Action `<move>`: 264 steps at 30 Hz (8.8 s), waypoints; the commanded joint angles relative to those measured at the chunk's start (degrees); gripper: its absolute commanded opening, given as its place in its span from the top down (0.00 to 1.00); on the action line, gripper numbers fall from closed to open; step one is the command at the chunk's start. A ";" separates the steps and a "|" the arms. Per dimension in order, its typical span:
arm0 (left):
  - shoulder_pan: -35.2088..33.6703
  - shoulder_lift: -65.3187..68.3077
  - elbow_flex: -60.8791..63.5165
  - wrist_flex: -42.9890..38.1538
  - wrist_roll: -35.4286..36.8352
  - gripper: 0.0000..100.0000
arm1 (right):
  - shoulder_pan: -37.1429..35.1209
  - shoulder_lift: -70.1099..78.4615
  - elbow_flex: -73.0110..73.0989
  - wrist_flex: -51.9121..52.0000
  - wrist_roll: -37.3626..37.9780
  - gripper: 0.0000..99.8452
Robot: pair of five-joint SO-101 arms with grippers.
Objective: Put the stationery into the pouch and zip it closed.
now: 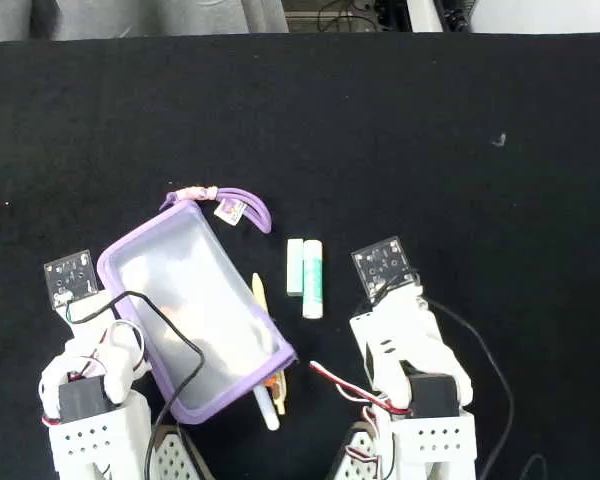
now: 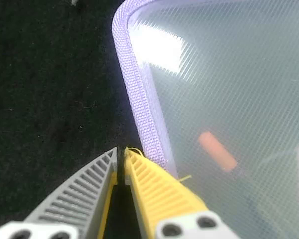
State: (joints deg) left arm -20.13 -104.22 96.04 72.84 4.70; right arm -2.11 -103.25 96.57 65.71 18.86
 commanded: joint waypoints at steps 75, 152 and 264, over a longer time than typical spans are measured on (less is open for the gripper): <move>-0.31 -0.18 1.36 0.18 0.53 0.97 | -0.26 -4.70 -0.13 0.26 0.00 0.97; -0.31 -0.18 1.36 0.18 0.53 0.97 | -3.08 -4.26 -5.32 -22.51 10.37 0.76; -0.31 -0.18 1.36 0.18 0.53 0.97 | -28.31 175.78 -192.31 19.87 20.57 0.99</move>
State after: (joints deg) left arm -20.22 -104.22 96.04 72.84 4.70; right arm -33.23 76.26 -92.09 85.14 41.54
